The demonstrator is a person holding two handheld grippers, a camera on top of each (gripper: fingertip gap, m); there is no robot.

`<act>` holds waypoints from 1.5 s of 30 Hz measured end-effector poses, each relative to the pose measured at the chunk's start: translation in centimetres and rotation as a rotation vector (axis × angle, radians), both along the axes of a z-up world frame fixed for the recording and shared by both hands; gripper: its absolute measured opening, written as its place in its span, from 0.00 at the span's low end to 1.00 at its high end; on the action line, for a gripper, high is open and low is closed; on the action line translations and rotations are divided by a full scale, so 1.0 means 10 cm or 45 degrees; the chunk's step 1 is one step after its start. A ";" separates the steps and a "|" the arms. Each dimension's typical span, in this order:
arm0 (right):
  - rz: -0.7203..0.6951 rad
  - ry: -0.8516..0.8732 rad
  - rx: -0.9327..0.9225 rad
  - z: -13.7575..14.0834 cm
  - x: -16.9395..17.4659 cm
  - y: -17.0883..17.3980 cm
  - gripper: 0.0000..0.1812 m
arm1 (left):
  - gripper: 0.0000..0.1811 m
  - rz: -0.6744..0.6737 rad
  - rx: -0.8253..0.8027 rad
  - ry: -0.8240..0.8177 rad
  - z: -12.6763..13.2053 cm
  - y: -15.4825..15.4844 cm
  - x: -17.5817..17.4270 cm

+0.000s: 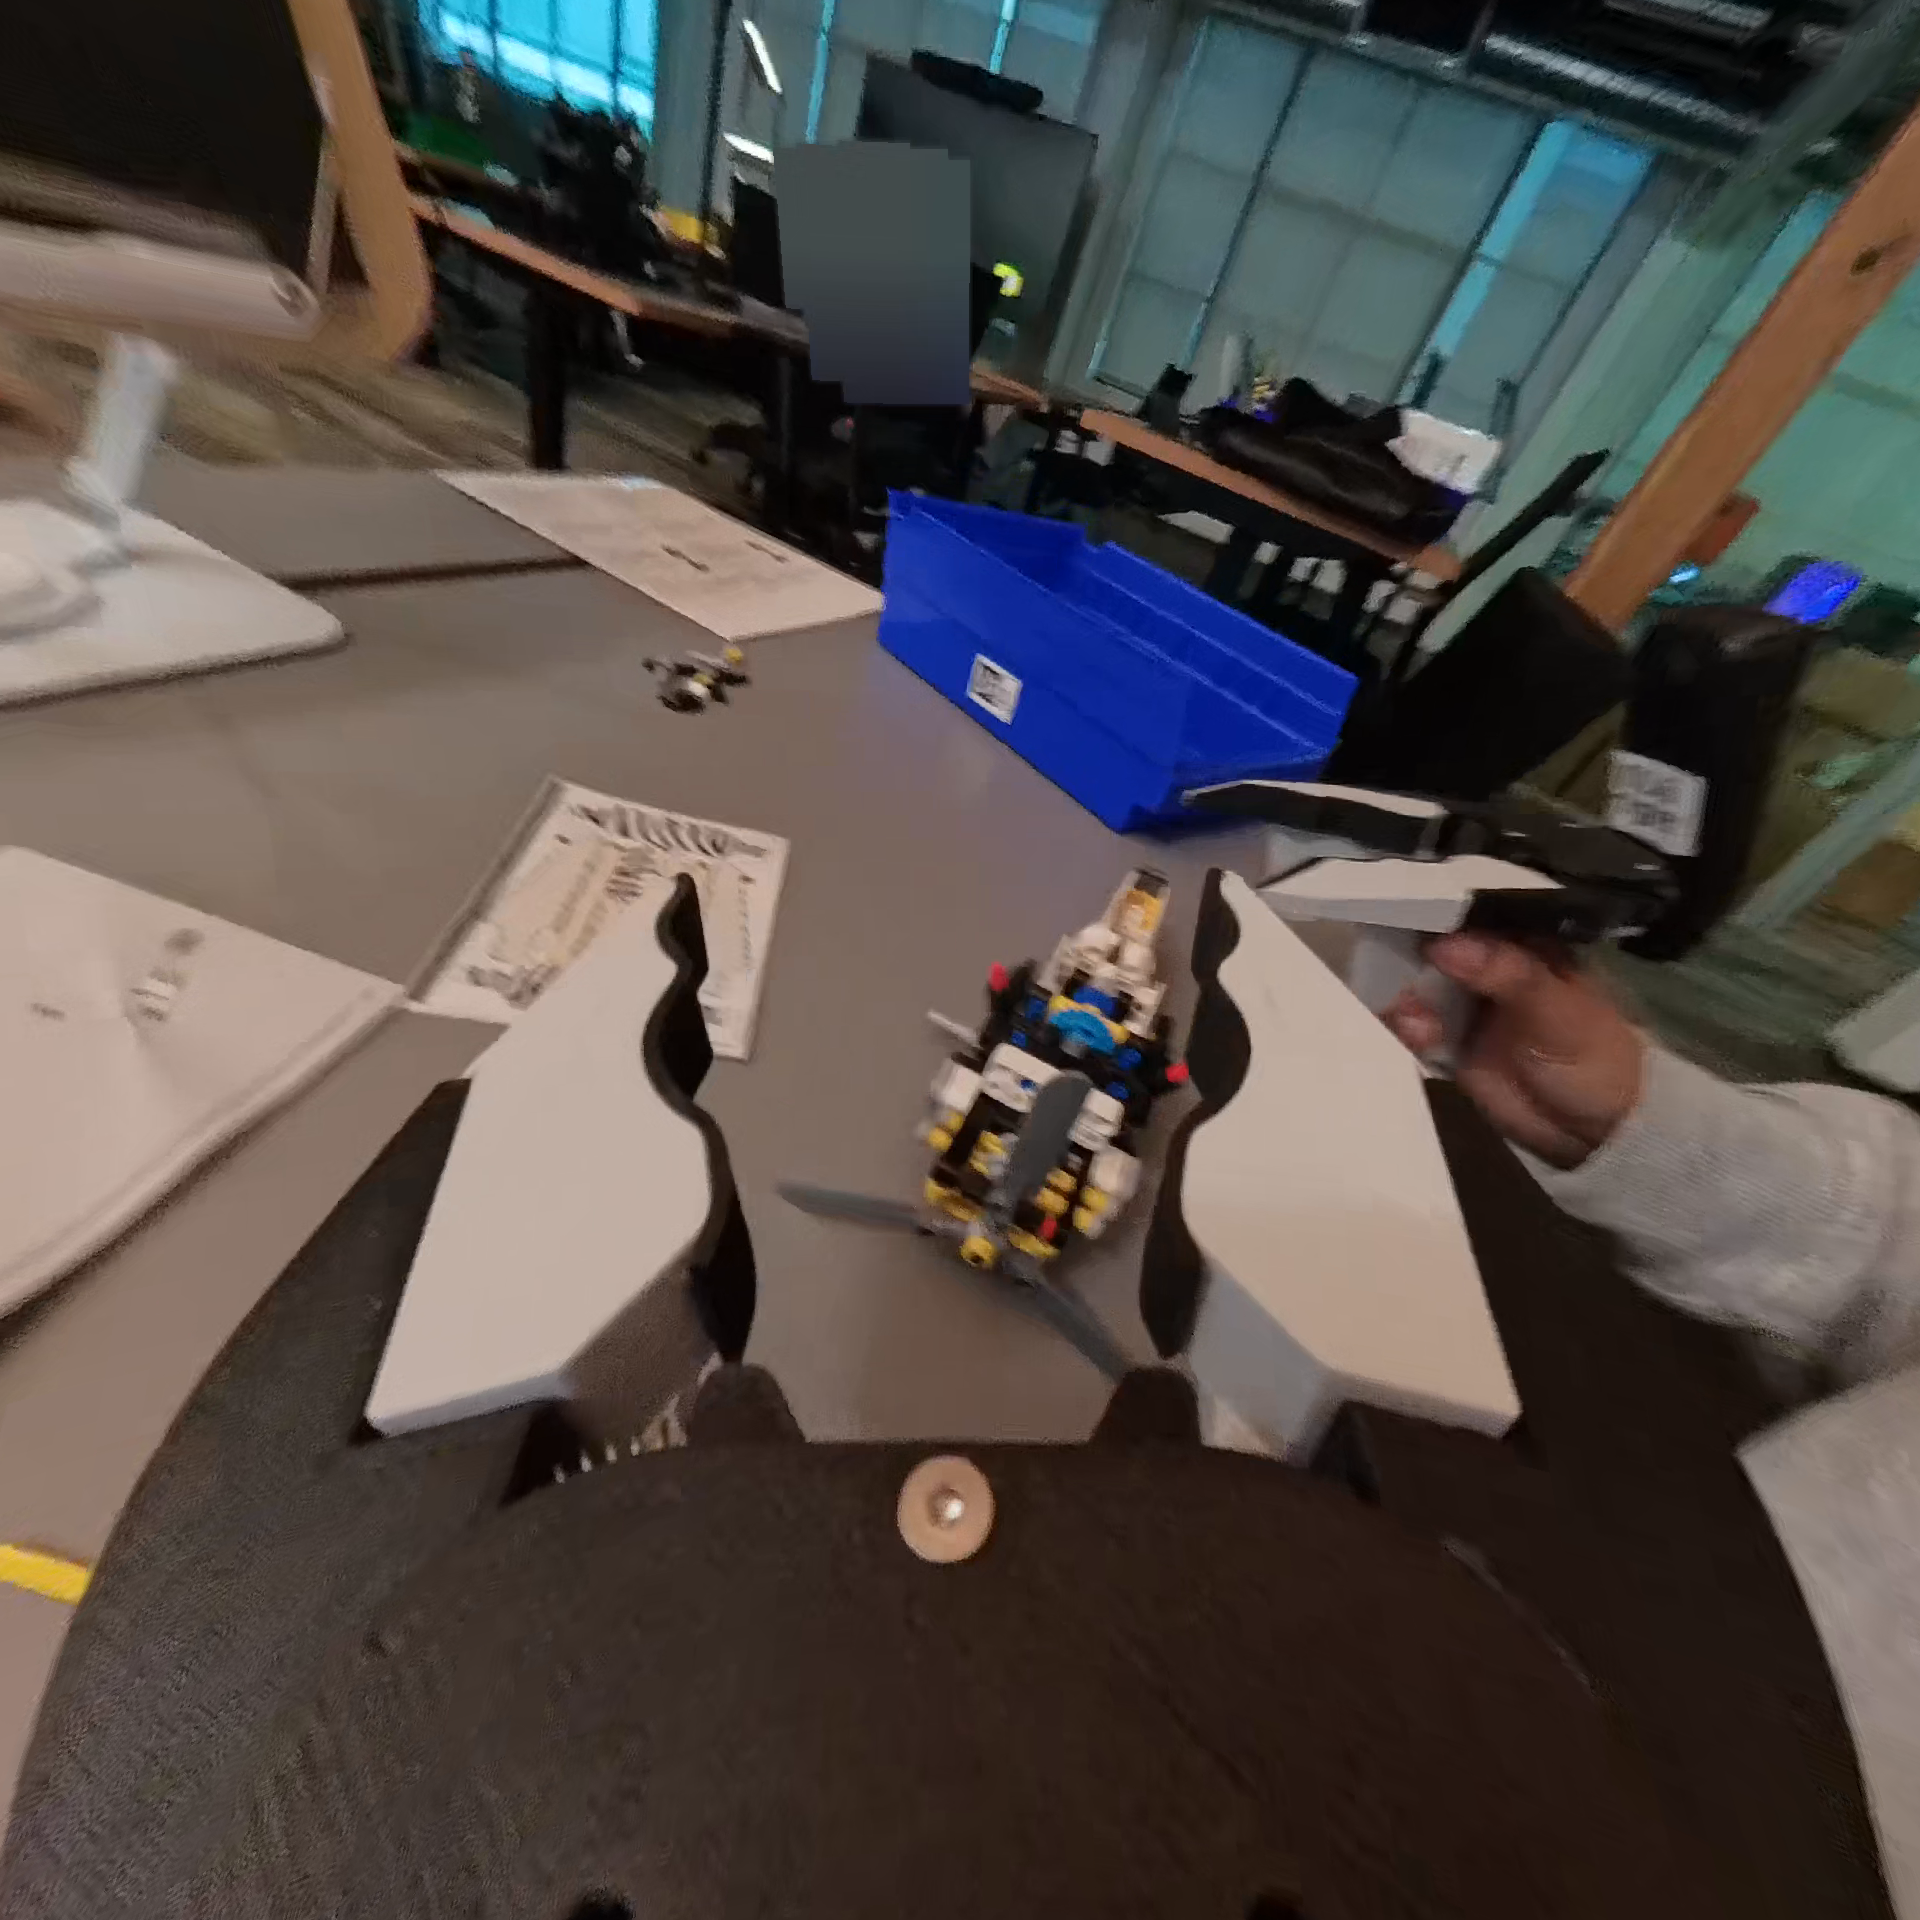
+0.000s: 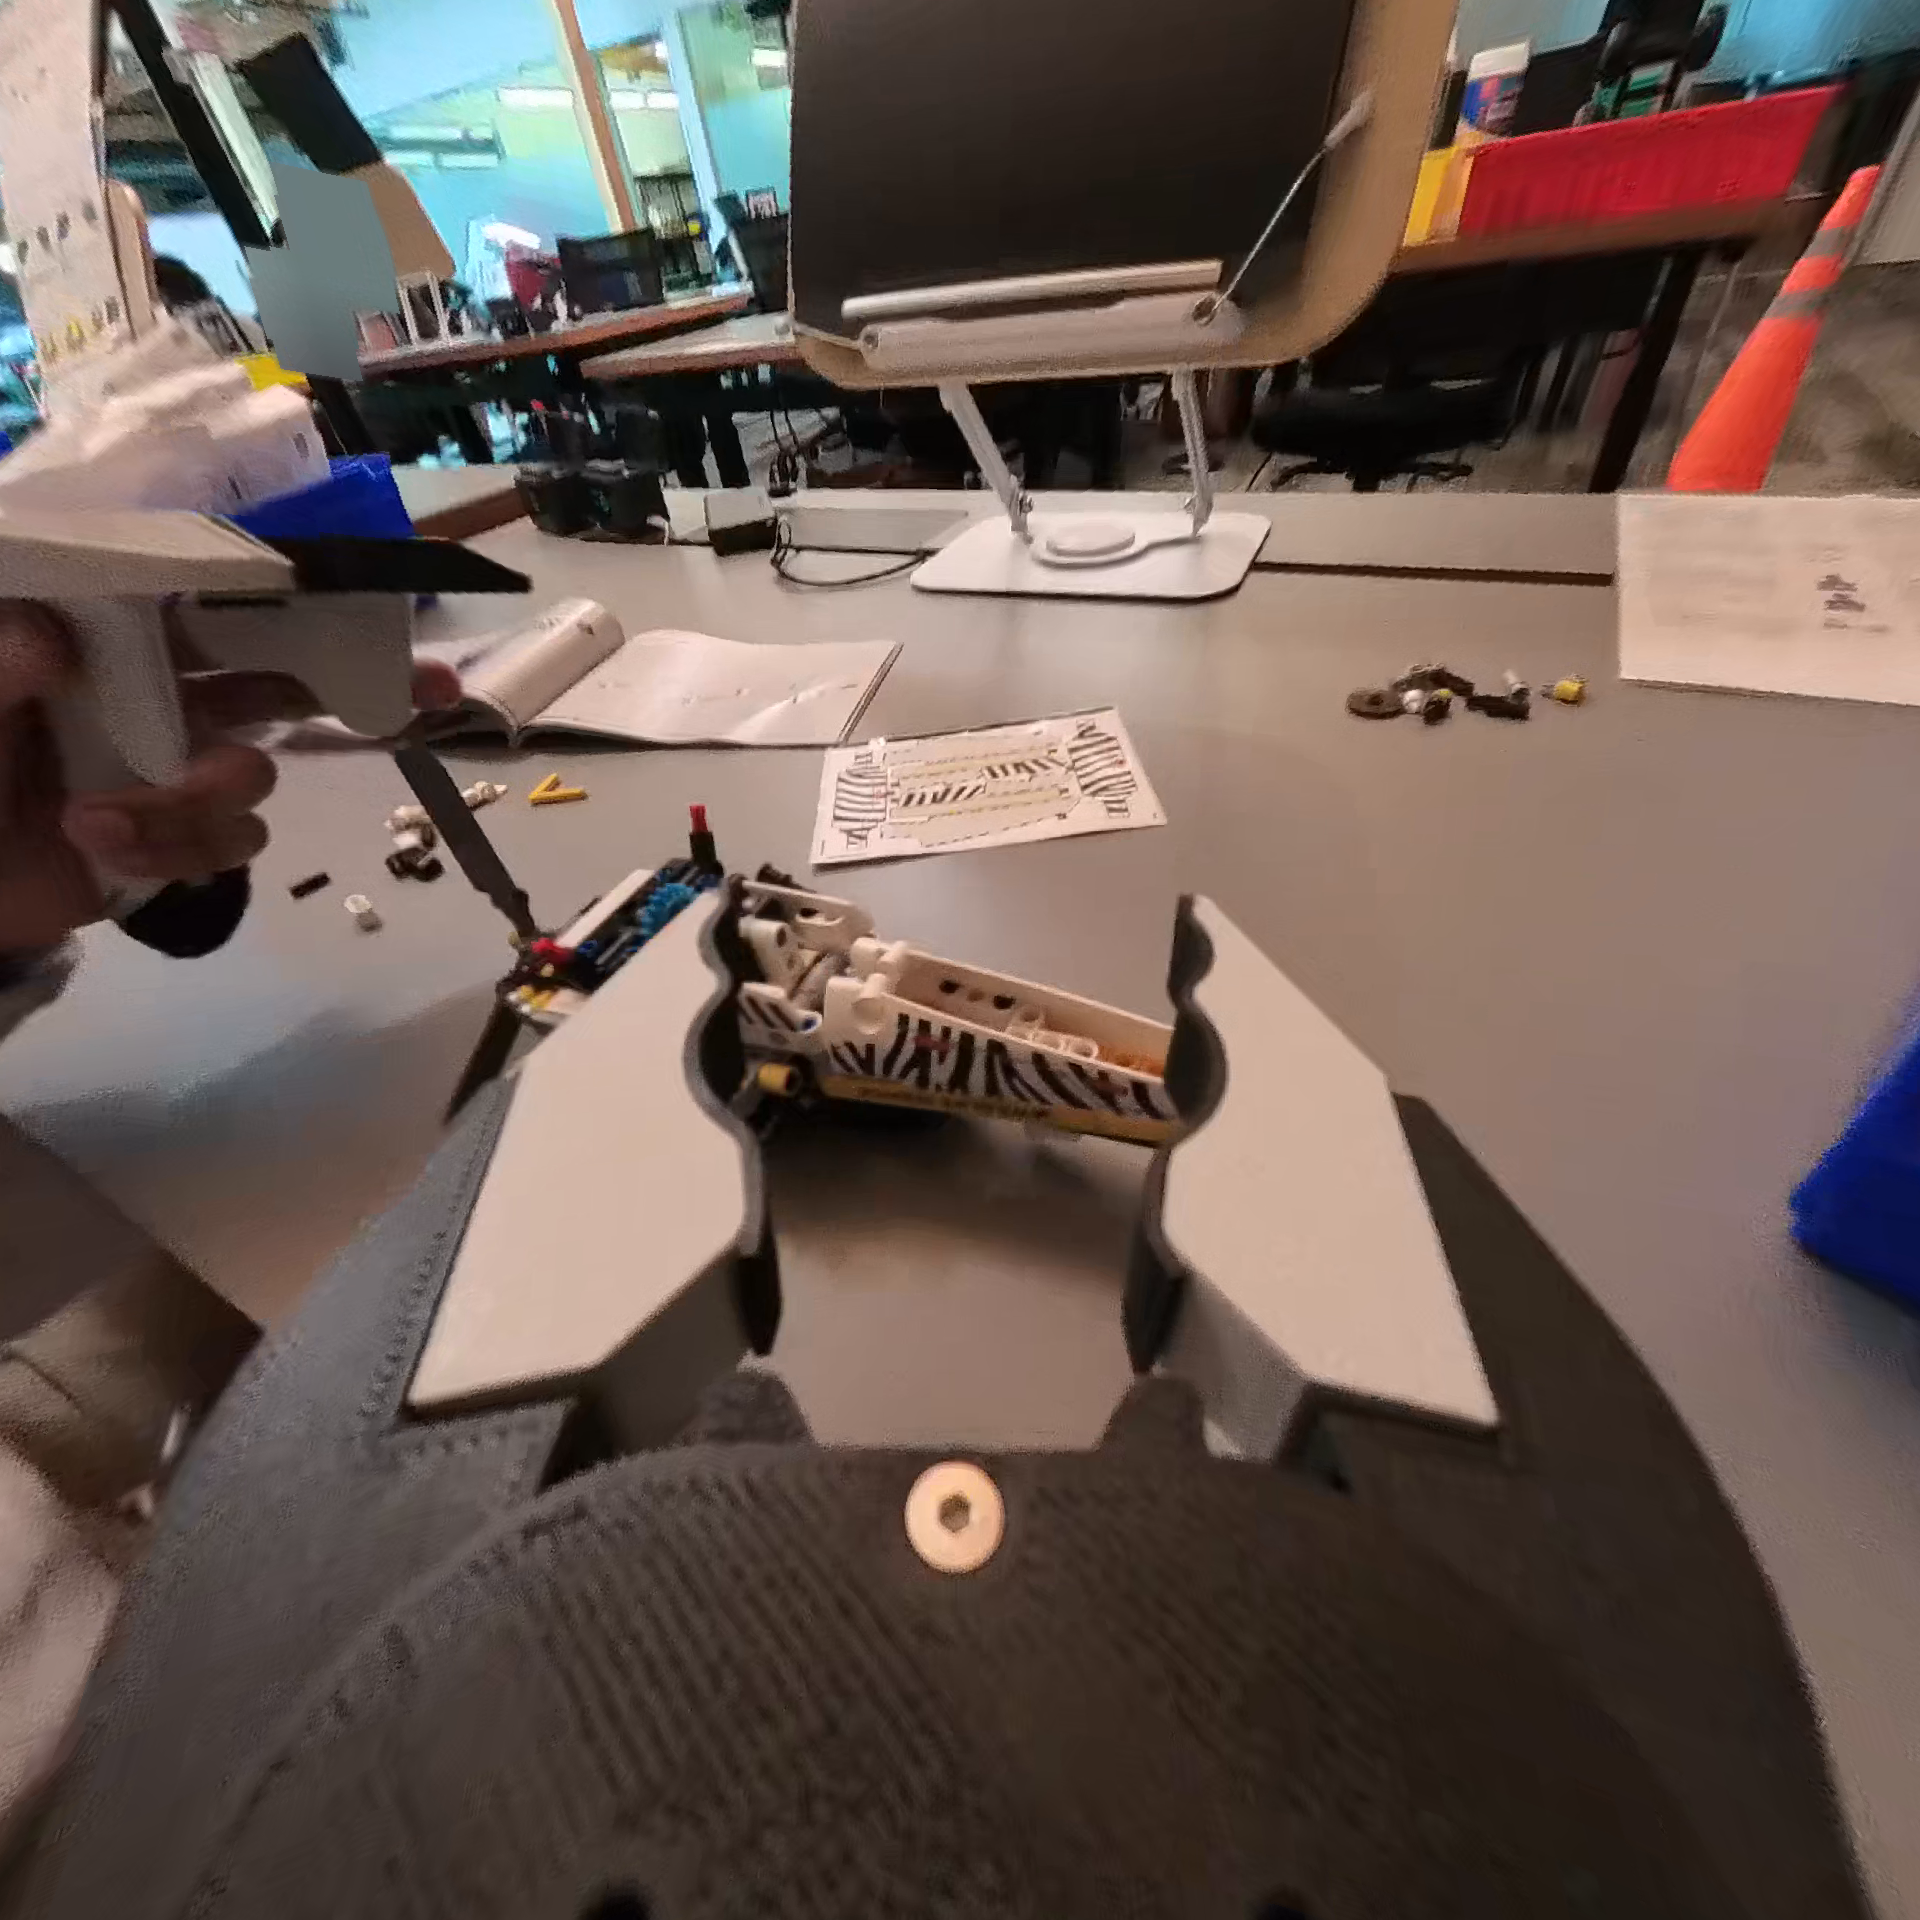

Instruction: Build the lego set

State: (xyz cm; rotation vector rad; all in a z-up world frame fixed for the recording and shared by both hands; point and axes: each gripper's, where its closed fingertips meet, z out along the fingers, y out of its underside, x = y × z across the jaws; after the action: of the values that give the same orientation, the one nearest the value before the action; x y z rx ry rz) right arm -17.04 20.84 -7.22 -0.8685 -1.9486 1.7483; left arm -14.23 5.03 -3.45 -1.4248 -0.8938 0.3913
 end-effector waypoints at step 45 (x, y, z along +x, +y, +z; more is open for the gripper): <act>-0.143 -0.021 0.088 -0.41 0.00 0.16 0.00 | 0.00 0.822 0.013 0.386 0.21 -2.46 -0.55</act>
State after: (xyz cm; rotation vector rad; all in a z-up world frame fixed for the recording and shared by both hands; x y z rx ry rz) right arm -17.04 22.47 -11.32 -0.9519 -1.9194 1.6062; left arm -19.73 -19.53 -1.32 -1.0004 -1.0856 1.0544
